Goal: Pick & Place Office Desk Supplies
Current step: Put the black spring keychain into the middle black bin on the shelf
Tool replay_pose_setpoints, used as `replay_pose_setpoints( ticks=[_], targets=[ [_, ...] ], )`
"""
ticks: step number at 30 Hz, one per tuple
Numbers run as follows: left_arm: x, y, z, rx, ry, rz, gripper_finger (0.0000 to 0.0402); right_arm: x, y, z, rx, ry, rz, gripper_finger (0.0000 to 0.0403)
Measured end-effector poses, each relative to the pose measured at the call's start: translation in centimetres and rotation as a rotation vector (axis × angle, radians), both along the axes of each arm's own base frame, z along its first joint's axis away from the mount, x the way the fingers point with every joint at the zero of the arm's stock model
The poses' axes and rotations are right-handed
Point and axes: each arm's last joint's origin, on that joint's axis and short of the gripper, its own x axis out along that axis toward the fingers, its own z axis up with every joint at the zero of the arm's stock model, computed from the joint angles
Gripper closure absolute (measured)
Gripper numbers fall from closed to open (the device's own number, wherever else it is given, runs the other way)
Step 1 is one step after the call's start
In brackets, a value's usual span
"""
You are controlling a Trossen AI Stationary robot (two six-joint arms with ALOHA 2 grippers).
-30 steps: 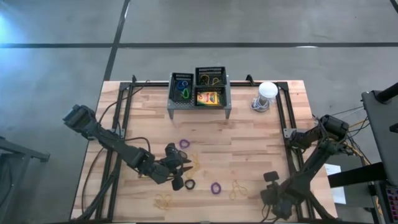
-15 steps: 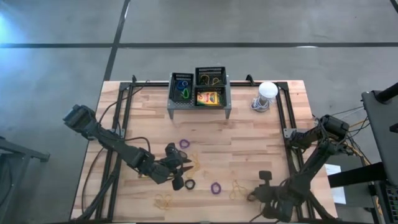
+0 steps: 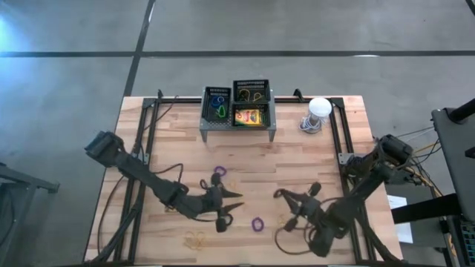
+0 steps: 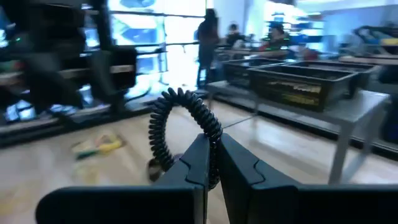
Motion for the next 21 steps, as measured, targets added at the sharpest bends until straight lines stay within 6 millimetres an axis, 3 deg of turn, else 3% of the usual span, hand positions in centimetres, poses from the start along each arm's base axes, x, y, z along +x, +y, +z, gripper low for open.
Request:
replay_pose_setpoints(
  ticks=[6, 10, 15, 21],
  targets=[
    [1.9, 1.1, -0.2, 0.131, -0.108, 0.017, 0.0279, 2.1, -1.1, 0.9, 0.039, -0.012, -0.064, 0.0385],
    [2.9, 3.0, 0.2, 0.037, -0.152, -0.023, 0.0264, 2.9, -1.2, 1.9, 0.027, -0.002, -0.082, 0.0385],
    [4.5, 5.2, 0.1, -0.092, -0.183, -0.135, 0.0216, 3.4, -1.0, 2.8, 0.0, 0.022, -0.089, 0.0385],
    [6.9, 5.3, 0.2, -0.147, -0.195, -0.161, 0.0164, 3.7, -0.8, 3.3, -0.022, 0.041, -0.091, 0.0385]
  ],
)
